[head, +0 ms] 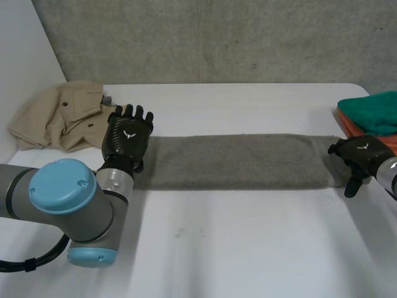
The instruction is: Fold the laundry.
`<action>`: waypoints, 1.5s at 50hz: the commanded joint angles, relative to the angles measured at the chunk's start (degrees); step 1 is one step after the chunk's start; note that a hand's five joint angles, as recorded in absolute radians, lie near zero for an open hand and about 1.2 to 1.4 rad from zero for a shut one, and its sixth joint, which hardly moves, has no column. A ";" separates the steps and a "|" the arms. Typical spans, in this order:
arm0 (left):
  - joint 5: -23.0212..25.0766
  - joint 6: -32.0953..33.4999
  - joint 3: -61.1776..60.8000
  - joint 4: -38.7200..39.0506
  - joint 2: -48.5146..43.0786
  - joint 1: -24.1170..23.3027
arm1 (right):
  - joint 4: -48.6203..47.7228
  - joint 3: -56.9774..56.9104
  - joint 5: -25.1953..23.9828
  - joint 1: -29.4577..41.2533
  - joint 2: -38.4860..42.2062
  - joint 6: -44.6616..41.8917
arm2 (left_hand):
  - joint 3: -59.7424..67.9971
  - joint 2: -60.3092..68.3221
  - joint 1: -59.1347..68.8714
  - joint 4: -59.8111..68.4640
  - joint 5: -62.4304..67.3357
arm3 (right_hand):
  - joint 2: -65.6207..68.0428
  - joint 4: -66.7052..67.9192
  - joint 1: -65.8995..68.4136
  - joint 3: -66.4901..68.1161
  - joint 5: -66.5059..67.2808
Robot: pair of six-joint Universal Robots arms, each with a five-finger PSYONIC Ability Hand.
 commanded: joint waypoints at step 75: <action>7.00 -10.01 5.57 -0.94 4.05 -9.85 | -18.11 5.16 2.37 27.64 -9.92 26.75 | -1.10 -0.66 0.29 -0.61 -1.64 | -4.59 -4.01 -2.27 -4.99 -5.15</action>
